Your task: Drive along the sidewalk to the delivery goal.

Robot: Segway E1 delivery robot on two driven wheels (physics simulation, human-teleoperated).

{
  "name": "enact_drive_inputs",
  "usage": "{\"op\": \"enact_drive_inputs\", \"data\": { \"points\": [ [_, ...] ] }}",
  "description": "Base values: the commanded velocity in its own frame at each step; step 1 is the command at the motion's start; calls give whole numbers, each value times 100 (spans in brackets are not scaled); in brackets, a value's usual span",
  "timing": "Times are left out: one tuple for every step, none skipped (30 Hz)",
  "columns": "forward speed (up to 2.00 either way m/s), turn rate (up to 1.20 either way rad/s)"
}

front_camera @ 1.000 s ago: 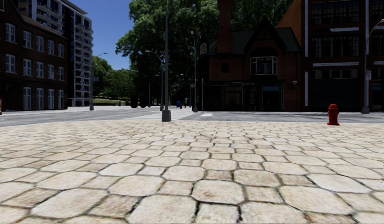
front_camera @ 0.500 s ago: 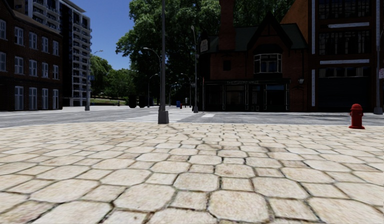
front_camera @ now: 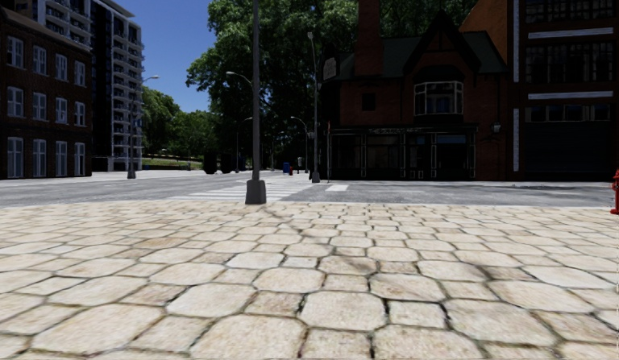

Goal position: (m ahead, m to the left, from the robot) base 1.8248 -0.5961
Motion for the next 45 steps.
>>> {"op": "enact_drive_inputs", "data": {
  "points": [
    [200, 0],
    [200, 0],
    [200, 0],
    [200, 0],
    [200, 0],
    [200, 0],
    [200, 0],
    [200, 0],
    [200, 0],
    [200, -3],
    [200, -3],
    [200, -14],
    [191, -16],
    [182, -17],
    [172, -17],
    [172, -17],
    [156, -17],
    [140, -17],
    [131, -17],
    [126, -17],
    [119, -17],
    [119, -17],
    [117, -17],
    [115, -17],
    [115, -17],
    [115, -17],
    [115, -17],
    [114, -16],
    [114, -16],
    [112, -16],
    [108, -16],
    [108, -16],
    [106, -16],
    [105, -16],
    [102, -16],
    [102, -16],
    [102, -16],
    [101, -16],
    [101, -16],
    [100, -16],
    [100, -16],
    [100, -16],
    [100, -16],
    [100, -16],
    [100, -16]
  ]
}}
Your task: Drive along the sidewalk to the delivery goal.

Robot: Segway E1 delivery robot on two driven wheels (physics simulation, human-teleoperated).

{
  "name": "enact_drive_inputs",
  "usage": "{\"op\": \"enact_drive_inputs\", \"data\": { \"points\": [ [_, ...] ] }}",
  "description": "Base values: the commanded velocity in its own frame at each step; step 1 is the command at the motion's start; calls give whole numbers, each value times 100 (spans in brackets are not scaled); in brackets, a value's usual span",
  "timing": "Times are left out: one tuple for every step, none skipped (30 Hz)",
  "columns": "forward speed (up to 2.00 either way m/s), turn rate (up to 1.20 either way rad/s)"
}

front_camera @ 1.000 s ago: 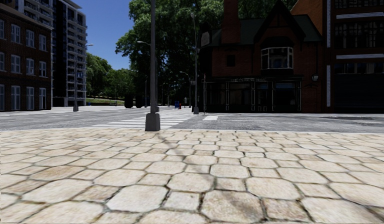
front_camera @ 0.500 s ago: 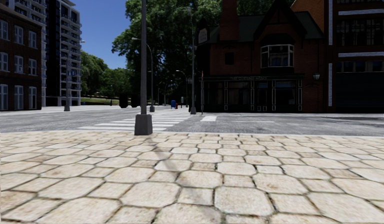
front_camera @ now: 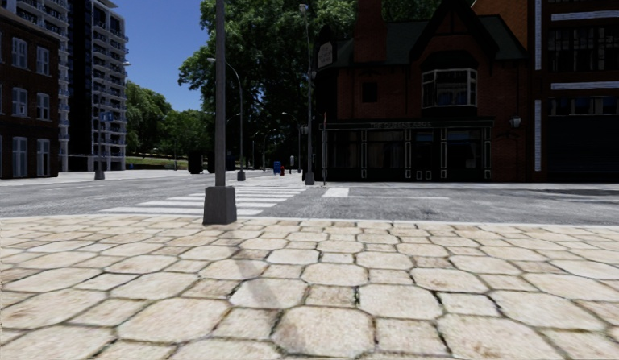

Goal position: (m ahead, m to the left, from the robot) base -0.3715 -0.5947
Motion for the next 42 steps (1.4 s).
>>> {"op": "enact_drive_inputs", "data": {
  "points": [
    [100, -16],
    [97, -16],
    [93, -16],
    [87, -16],
    [87, -16],
    [85, -16],
    [83, -16],
    [81, -16],
    [73, -16],
    [73, -16],
    [48, 0],
    [7, 0],
    [0, 0],
    [0, 0],
    [0, 0],
    [0, 0],
    [0, 0],
    [0, 0],
    [0, 0],
    [0, 0],
    [0, 0],
    [0, 0],
    [0, 0],
    [0, 0],
    [0, 0],
    [0, 0],
    [0, 0],
    [0, 0],
    [0, 0],
    [0, 0],
    [0, 0],
    [0, 0],
    [0, 0],
    [0, 0],
    [0, 0],
    [0, 0],
    [0, 0],
    [0, 0],
    [0, 0],
    [0, 0],
    [0, 0],
    [0, 0]
  ]
}}
